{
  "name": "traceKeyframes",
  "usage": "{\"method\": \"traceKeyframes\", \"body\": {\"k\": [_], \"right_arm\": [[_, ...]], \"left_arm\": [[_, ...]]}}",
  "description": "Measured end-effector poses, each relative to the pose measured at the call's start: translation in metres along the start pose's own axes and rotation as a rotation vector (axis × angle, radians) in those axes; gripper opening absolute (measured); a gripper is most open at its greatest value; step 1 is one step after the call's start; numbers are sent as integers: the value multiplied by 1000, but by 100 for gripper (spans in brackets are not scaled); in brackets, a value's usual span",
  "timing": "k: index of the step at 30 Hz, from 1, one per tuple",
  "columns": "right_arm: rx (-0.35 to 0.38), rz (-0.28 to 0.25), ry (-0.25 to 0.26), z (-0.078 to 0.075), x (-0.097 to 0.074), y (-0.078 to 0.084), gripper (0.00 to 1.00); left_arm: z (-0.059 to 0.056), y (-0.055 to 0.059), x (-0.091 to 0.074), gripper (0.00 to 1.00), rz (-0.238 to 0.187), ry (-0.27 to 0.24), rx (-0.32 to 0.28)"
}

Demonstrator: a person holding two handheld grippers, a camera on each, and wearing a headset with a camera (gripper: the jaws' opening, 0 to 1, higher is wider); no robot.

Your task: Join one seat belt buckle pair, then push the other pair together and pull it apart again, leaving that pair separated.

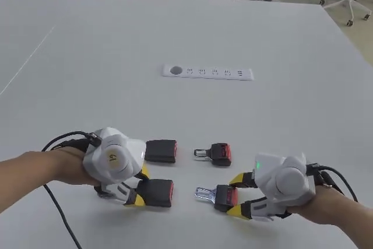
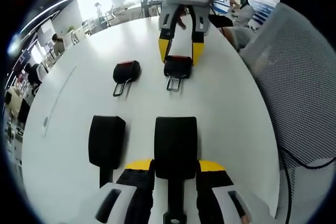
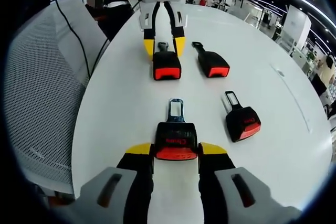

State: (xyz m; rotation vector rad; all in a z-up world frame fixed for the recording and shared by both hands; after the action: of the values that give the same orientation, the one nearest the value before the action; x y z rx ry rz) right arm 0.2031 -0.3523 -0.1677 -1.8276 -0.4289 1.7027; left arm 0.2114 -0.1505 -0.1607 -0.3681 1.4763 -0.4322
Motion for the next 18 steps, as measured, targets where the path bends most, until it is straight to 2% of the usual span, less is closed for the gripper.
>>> {"method": "traceKeyframes", "body": {"k": [11, 18], "right_arm": [[-56, 23, -38, 1, 2, -2, 31], [-76, 38, -51, 0, 2, -3, 30]], "left_arm": [[0, 1, 2, 31, 6, 10, -41], [0, 1, 2, 31, 11, 13, -36]]}}
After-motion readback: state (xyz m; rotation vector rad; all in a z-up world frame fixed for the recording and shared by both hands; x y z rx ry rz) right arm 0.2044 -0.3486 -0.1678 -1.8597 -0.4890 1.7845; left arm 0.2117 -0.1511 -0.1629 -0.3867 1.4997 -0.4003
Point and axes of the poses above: the centre of the closed fingertips' face, and the gripper's own axes: x roughly forward along the fingers, z roughly to its left, y roughly out of its underside, the point moved 4 cm from there along -x, roughly backward along the fingers, and after that the axes turned 5 degrees about x, right-handed, at the moved point
